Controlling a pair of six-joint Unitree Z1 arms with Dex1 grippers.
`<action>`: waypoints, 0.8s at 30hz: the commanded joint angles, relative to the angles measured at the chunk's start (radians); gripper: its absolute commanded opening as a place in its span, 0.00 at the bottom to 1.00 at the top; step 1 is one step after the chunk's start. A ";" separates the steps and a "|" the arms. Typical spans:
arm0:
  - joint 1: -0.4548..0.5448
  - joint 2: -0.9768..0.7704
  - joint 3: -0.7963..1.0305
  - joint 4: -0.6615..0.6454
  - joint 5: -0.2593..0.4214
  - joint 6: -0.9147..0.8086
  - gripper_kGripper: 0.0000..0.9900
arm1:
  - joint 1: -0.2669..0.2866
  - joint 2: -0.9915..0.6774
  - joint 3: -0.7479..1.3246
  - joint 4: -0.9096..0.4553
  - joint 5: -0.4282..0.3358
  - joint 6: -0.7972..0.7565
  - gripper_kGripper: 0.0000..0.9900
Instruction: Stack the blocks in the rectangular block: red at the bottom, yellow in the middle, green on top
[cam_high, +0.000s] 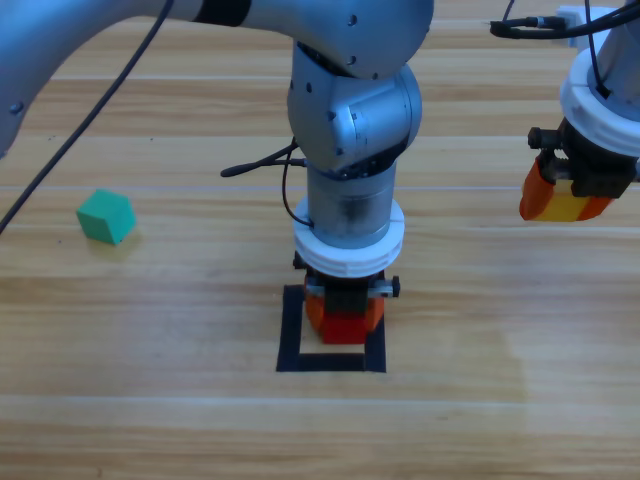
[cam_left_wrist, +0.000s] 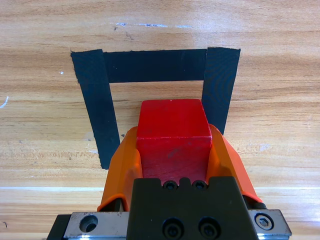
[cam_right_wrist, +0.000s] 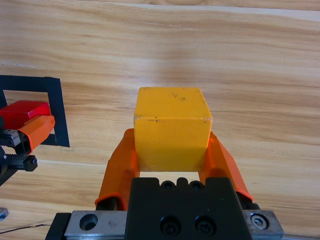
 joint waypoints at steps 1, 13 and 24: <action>0.004 0.042 0.024 -0.009 0.011 0.009 0.06 | 0.002 -0.019 0.028 -0.016 -0.013 0.003 0.00; 0.012 0.028 0.058 -0.009 0.007 0.010 0.06 | 0.004 -0.019 0.036 -0.023 -0.008 0.003 0.00; 0.015 0.011 0.110 -0.038 0.007 0.010 0.06 | 0.004 -0.019 0.039 -0.023 -0.008 0.004 0.00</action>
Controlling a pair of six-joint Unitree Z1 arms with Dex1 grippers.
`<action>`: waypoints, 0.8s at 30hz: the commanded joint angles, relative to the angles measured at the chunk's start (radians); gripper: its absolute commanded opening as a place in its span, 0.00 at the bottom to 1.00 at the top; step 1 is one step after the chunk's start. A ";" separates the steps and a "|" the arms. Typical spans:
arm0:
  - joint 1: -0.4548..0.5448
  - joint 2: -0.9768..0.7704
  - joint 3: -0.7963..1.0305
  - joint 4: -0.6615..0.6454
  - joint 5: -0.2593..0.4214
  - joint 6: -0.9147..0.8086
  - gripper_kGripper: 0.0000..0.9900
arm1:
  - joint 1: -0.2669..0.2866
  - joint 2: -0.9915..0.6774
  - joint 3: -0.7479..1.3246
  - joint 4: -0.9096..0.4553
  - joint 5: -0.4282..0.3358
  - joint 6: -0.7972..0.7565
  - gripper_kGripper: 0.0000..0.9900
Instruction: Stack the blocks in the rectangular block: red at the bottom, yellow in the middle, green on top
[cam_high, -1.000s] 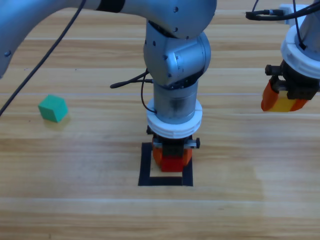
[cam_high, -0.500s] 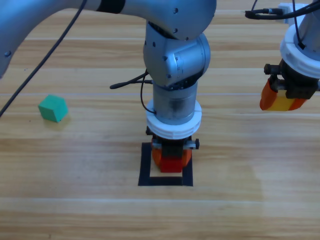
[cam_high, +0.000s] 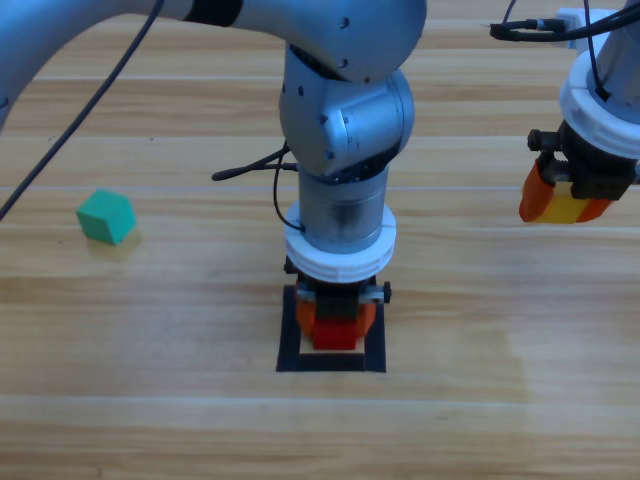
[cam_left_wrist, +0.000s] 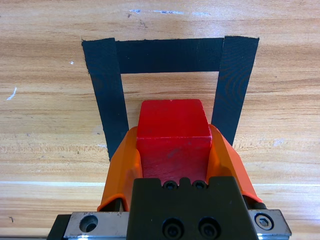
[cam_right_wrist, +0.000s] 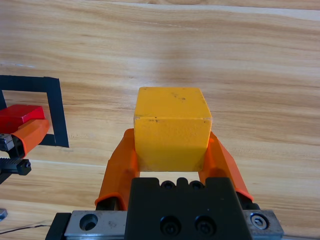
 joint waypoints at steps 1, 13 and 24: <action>0.014 0.029 0.063 -0.031 0.006 0.010 0.06 | 0.002 -0.019 0.031 -0.016 -0.008 0.002 0.00; 0.012 0.027 0.040 -0.049 -0.003 -0.013 0.96 | 0.002 -0.019 0.031 -0.016 -0.008 0.006 0.00; 0.014 -0.008 -0.023 -0.012 0.008 -0.018 0.96 | 0.031 -0.057 0.043 -0.016 -0.040 0.010 0.00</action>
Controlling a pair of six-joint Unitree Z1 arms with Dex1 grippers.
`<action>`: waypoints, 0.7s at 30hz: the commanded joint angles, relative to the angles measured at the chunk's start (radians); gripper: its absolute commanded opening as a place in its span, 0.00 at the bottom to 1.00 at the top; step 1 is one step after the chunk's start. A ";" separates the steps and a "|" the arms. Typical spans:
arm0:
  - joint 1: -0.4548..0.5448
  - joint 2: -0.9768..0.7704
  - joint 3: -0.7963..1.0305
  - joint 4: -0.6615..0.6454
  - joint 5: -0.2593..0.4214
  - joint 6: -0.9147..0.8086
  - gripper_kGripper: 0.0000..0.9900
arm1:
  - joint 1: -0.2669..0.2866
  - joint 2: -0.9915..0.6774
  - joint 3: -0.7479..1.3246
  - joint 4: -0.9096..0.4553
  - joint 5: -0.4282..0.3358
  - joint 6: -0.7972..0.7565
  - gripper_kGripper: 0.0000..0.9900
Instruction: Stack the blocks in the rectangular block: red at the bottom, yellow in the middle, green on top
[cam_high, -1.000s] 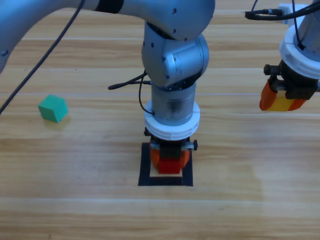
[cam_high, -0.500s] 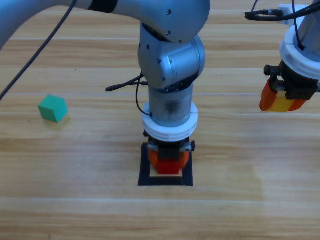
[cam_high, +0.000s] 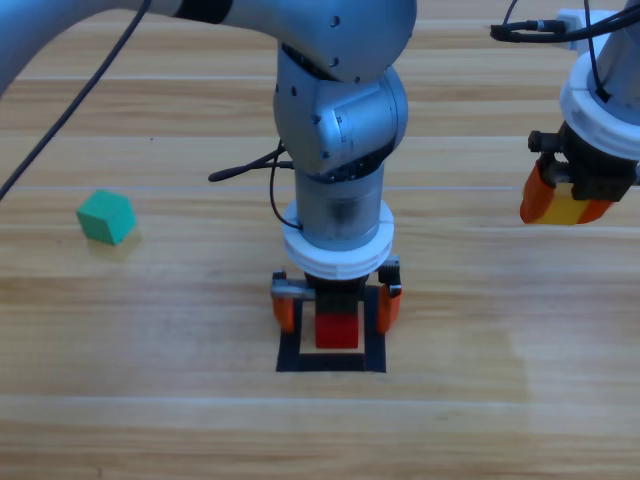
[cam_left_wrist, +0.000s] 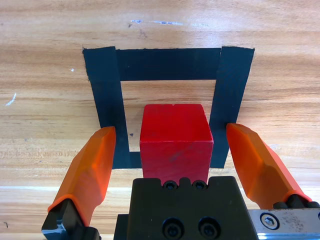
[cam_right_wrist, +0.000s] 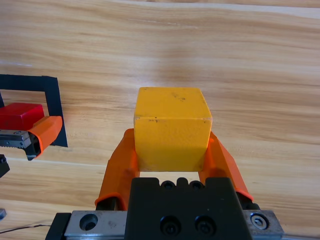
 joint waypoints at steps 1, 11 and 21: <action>0.006 0.003 -0.079 0.047 0.015 -0.004 0.97 | 0.041 -0.063 0.040 -0.016 -0.046 0.012 0.00; 0.162 -0.160 -0.268 0.232 0.072 0.074 1.00 | 0.114 -0.128 0.033 -0.002 0.001 0.060 0.00; 0.546 -0.238 -0.073 0.231 0.037 0.430 1.00 | 0.223 0.010 -0.230 0.205 0.059 0.172 0.00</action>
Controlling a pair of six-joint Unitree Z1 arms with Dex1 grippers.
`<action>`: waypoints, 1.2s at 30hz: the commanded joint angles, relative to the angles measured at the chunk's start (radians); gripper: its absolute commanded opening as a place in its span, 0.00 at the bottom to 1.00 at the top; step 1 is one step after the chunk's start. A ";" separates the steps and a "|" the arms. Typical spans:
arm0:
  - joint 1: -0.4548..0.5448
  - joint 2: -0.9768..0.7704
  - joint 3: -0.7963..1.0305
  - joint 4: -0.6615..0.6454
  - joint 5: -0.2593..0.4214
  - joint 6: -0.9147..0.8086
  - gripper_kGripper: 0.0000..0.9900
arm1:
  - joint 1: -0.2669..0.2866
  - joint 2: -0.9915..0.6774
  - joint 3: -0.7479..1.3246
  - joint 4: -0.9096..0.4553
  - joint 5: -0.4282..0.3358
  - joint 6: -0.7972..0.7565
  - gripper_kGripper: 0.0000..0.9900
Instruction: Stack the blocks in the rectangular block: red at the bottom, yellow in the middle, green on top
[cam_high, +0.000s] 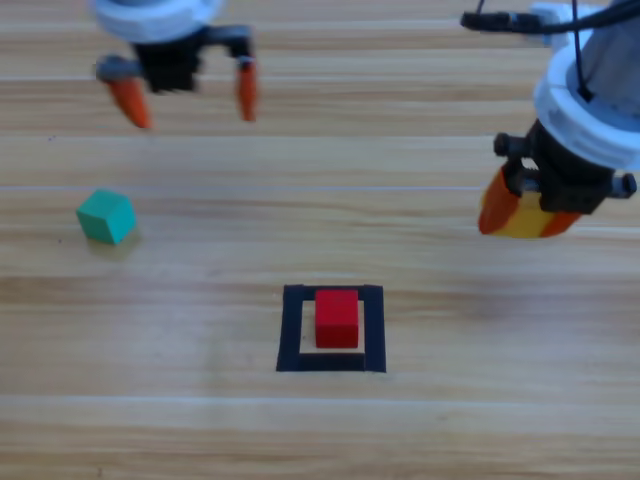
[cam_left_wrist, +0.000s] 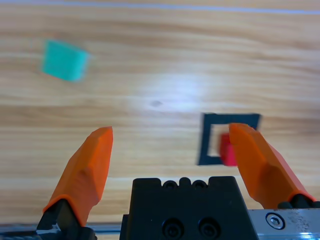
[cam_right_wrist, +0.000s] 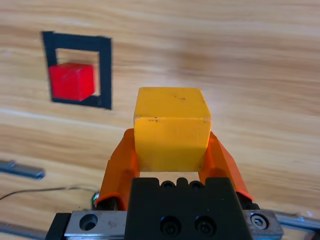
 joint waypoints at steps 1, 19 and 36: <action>0.248 0.047 0.094 0.002 -0.039 0.163 1.00 | 0.104 0.117 -0.249 0.211 0.001 0.077 0.00; 0.335 0.073 0.318 -0.204 -0.032 0.637 1.00 | 0.208 0.534 -0.802 0.478 -0.028 0.232 0.00; 0.320 0.067 0.519 -0.407 -0.049 0.651 1.00 | 0.230 0.666 -0.868 0.481 -0.036 0.327 0.00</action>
